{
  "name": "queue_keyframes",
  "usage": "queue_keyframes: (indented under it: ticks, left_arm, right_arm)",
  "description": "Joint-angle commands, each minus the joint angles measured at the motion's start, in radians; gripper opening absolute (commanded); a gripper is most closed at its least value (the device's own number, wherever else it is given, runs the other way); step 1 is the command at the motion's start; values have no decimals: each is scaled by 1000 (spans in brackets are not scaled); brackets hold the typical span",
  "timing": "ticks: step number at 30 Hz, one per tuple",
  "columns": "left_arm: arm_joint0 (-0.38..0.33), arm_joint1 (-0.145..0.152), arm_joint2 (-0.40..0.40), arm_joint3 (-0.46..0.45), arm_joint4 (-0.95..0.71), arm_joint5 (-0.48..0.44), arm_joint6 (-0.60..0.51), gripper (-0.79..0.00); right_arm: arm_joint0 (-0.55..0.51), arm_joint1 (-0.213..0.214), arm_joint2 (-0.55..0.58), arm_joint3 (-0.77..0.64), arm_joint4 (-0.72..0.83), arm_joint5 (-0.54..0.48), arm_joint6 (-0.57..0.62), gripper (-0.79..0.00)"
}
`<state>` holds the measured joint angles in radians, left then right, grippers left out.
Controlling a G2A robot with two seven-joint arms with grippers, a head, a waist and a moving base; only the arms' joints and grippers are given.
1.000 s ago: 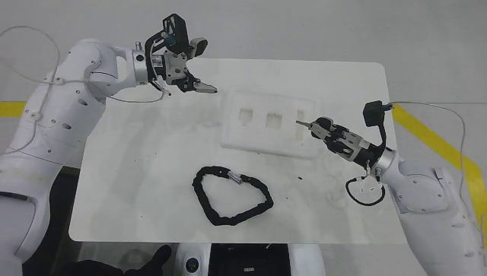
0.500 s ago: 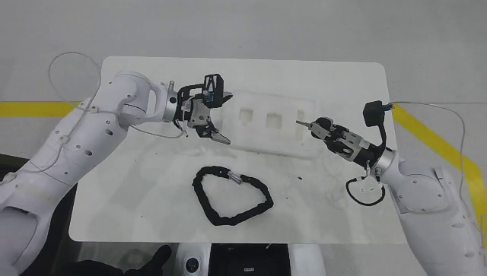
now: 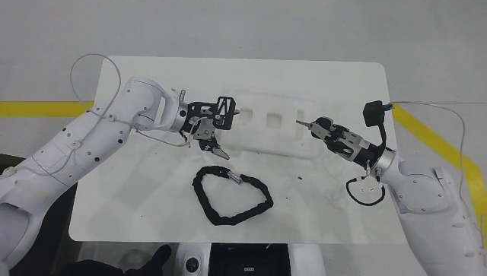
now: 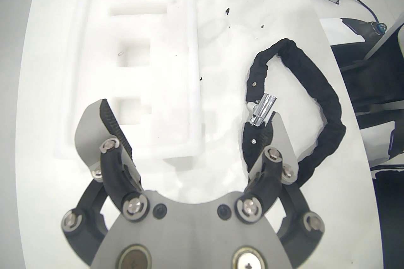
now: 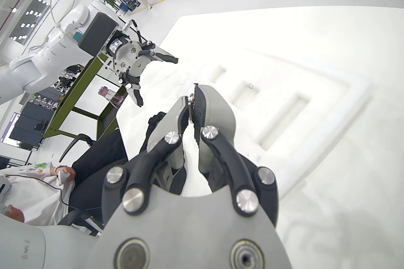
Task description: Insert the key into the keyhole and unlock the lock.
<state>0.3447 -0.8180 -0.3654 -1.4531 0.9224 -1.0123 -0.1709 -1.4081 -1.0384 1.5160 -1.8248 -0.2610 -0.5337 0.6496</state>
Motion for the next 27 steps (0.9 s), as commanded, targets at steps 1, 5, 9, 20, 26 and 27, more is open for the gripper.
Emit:
queue_keyframes:
  ticks: [1,5,9,20,26,27]
  left_arm:
    - [0,0,0,0,0,0,0,0]
    - [0,0,0,0,0,0,0,0]
    - [0,0,0,0,0,0,0,0]
    - [74,6,-3,-12,16,0,14,0]
    - [113,23,22,-66,69,0,25,0]
    - [114,26,29,-73,79,0,29,0]
  right_arm:
    - [0,0,0,0,0,0,0,-785]
    - [0,0,0,0,0,0,0,-785]
    - [0,0,0,0,0,0,0,-785]
    - [0,0,0,0,0,0,0,-785]
    - [0,0,0,0,0,0,0,-785]
    - [0,0,0,0,0,0,0,-785]
